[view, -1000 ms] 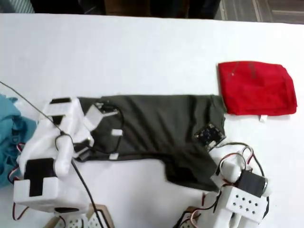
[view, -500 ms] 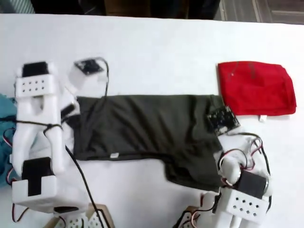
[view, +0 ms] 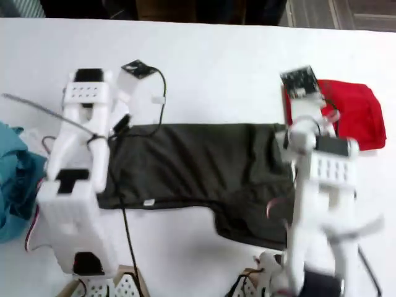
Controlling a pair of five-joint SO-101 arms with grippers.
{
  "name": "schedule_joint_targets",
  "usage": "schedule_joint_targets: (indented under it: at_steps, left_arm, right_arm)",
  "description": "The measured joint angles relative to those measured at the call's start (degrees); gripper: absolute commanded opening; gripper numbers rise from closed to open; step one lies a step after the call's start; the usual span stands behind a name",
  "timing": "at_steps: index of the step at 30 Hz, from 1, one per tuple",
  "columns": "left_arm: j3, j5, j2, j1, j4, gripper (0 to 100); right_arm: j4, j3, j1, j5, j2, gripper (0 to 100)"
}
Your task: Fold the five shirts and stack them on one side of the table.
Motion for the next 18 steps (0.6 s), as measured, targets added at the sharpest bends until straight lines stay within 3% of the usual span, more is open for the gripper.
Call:
schedule_joint_targets:
  at_steps: [9,18]
  left_arm:
    - [-28.0,3.5,24.3,0.3,7.2,2]
    - [-52.0,3.5,37.7,-6.2,13.7,2]
  right_arm:
    - [-0.8,-11.7,-8.0,-1.7,26.5,2.0]
    - [-4.0,-19.9,-5.3,-1.7,43.0,2.0]
